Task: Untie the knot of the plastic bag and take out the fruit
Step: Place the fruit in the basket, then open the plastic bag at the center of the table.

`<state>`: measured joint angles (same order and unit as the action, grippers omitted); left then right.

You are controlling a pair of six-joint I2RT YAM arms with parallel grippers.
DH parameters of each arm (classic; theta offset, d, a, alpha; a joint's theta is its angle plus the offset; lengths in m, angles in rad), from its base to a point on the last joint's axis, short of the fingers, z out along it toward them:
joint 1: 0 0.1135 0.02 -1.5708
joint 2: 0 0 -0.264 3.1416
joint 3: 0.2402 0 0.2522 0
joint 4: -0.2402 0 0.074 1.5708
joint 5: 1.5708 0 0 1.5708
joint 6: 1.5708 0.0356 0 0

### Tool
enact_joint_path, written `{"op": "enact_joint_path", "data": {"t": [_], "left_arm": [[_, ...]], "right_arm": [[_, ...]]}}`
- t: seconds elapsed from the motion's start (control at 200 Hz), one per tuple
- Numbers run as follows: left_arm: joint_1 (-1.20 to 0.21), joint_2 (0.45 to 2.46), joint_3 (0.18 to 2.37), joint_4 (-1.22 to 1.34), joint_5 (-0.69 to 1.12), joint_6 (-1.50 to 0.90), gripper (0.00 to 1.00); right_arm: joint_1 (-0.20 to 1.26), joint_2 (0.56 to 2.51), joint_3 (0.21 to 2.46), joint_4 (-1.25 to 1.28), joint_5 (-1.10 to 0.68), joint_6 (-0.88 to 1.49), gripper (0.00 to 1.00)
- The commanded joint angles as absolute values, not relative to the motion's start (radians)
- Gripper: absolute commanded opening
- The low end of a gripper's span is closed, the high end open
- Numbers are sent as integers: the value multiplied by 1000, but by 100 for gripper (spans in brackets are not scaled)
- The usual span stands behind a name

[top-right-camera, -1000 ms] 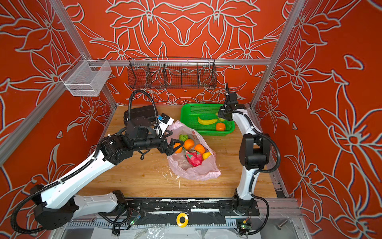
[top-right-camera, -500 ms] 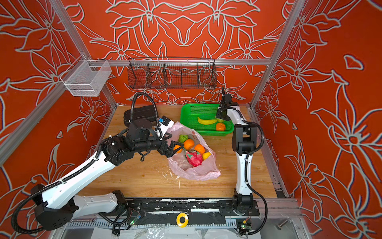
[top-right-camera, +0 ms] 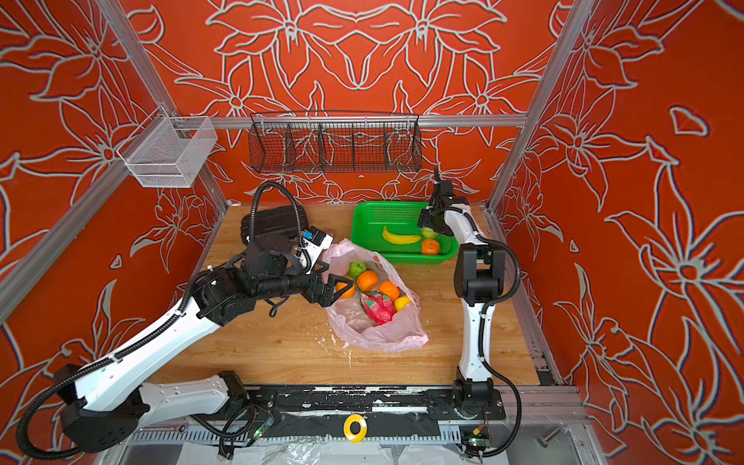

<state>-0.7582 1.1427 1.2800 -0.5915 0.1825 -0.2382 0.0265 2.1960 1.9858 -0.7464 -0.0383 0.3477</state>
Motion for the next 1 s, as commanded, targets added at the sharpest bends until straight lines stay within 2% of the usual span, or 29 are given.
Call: {"op": "enact_joint_path", "data": {"t": [0.0,0.34,0.54,0.741,0.996], "left_arm": [[-753,1102,1254,-644,154,-302,98],[-753,942,1076,-636,137,-410,98],[-753,888,972,-630,122,-466,98],[-753,915,919,-608,97,-501,98],[-753,1035,919,-579,42,-598,99]], "right_arm": [[32,1985,1905,-741,-64,354,87],[73,1442,1524,-652,-286,357,84],[253,1214,1407,-717,-312,335,82],[442,1096,1305,-773,-297,418,78],[695,1043,1210,-778,-182,529,78]]}}
